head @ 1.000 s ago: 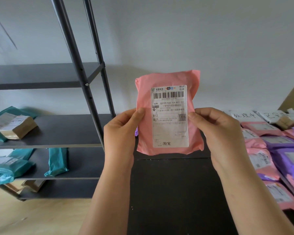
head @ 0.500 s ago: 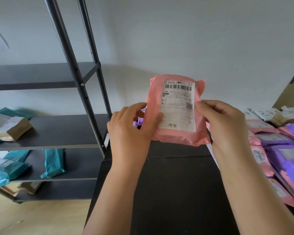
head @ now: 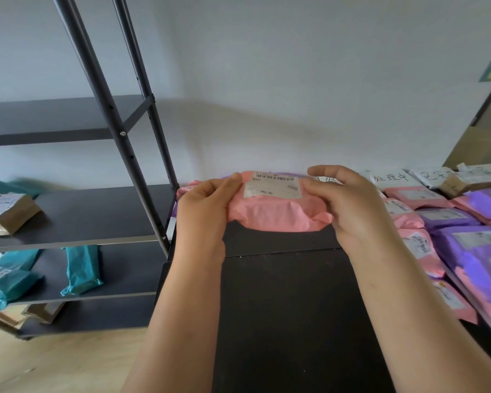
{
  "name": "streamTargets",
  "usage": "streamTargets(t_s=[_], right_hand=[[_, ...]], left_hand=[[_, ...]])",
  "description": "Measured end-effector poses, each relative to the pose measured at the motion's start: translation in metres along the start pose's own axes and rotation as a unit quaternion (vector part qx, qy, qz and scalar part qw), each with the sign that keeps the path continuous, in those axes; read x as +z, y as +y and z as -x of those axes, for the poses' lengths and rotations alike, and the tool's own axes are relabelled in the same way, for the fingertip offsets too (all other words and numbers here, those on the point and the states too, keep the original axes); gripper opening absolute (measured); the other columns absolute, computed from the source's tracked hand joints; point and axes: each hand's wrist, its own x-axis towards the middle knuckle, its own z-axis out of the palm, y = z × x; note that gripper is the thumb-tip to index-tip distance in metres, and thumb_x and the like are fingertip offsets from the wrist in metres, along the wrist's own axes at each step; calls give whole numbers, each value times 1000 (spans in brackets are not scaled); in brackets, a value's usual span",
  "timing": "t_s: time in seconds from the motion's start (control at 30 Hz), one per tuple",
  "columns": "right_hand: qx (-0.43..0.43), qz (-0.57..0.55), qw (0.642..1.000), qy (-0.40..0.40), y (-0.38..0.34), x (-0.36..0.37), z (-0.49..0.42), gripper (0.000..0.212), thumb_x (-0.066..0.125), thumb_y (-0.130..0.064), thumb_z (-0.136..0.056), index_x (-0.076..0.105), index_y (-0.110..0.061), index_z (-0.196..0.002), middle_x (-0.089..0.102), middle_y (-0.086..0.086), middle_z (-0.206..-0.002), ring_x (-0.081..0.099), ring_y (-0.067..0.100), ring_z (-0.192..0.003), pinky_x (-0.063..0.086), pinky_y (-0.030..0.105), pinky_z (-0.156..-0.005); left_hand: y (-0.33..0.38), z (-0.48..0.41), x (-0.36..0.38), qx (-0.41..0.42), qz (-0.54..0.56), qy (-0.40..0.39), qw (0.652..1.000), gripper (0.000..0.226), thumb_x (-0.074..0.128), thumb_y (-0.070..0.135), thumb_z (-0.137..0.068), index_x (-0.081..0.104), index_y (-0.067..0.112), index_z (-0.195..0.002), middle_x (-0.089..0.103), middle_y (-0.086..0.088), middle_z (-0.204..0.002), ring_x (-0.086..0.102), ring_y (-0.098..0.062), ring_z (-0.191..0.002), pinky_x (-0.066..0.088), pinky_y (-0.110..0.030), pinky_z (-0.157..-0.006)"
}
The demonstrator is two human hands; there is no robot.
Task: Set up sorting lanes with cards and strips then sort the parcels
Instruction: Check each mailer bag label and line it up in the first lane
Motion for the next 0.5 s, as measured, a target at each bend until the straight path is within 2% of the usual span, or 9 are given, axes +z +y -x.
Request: streamTargets(t_s=[0.07,0.2,0.27,0.33,0.4,0.43,0.5], right_hand=[[6,-11,1000,-6,1,1,0,17,69,2,-86,70,-14,-92,73,17,-101,75,28,-88,57,33,-69],[11,-10,1000,-10,5,2,0,17,68,1,-88,70,-15,-89,75,15,-97,75,26,-87,56,31,-66],[-5,15,1000,-10,7,2,1,16,68,-1,-89,70,-17,-91,75,8,-91,75,21,-86,58,33,-69],[-35,54,998,-17,9,2,3,16,68,-4,-90,70,-18,-95,71,2,-81,72,10,-78,56,24,-64],[-50,66,996,-32,9,2,5,19,68,-5,-90,69,-17,-104,66,6,-78,69,7,-74,52,17,-62],[-53,67,996,-37,10,2,6,22,69,-5,-89,68,-16,-108,66,6,-78,68,8,-75,52,18,-65],[-64,85,994,-31,10,2,8,25,70,-8,-89,67,-18,-111,68,1,-76,68,5,-77,49,20,-71]], left_hand=[[0,1,-1,-20,24,-3,999,23,70,16,-91,70,-7,-93,75,-19,-96,70,-37,-100,55,-48,-95],[-2,2,-4,-14,12,-2,1000,22,70,18,-91,70,-5,-91,75,-16,-94,71,-35,-98,55,-49,-93],[-4,1,-5,1,-13,0,1000,18,70,20,-91,73,3,-89,76,-11,-91,71,-33,-96,58,-47,-86],[-5,-1,-7,16,-30,4,999,12,69,21,-92,73,11,-88,76,-5,-87,72,-27,-90,62,-36,-68],[-6,-1,-8,36,-45,14,998,8,67,20,-93,72,16,-88,75,-4,-88,72,-23,-84,56,-25,-49],[-6,-1,-8,42,-52,17,998,7,67,20,-94,71,17,-90,74,-6,-91,71,-25,-86,54,-24,-47],[-7,0,-9,54,-62,17,996,7,65,20,-94,70,15,-94,72,-12,-97,68,-31,-93,57,-33,-58]])
